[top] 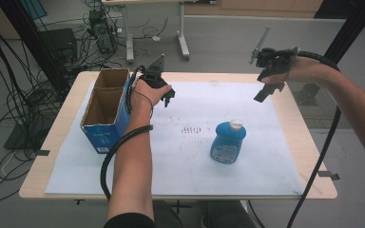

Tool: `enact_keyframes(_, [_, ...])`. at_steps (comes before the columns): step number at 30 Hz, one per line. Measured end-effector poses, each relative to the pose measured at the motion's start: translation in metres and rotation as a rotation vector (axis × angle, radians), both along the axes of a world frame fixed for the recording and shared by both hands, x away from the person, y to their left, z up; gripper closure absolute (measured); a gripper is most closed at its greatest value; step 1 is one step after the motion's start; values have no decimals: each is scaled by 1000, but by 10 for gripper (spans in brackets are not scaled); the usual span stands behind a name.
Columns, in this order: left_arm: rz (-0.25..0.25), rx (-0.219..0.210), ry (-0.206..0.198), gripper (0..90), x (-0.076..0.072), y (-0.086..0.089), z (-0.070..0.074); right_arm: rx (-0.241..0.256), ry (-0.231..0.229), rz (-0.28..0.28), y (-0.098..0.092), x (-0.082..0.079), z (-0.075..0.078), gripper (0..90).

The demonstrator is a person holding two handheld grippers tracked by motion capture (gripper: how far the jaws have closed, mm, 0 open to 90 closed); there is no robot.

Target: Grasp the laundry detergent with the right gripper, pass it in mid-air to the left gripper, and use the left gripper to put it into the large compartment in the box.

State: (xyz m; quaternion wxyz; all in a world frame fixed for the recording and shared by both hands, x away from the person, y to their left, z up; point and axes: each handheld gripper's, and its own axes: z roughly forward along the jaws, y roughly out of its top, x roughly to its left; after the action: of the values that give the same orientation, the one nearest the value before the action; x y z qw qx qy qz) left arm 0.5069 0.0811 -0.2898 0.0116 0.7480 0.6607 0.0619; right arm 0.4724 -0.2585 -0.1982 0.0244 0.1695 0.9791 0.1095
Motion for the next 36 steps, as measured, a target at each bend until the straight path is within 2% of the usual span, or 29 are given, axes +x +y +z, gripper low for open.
enact_keyframes(9, [0,2,-5,56,-6,0,5,13,-1,-18,-29,-17,-1,75])
enact_keyframes(13, [-5,7,-10,56,-9,-1,8,36,-2,-32,-47,-31,-8,72])
enact_keyframes(20, [-4,8,-12,56,-16,3,8,86,-3,-34,-64,-49,-21,67])
enact_keyframes(29, [-18,23,-8,56,-19,5,7,159,-12,-22,-69,-67,-40,60])
enact_keyframes(31, [-20,21,-8,56,-19,7,7,188,-14,-20,-68,-73,-49,60])
enact_keyframes(36, [-21,14,-11,56,-21,9,4,226,-12,-9,-65,-81,-61,59])
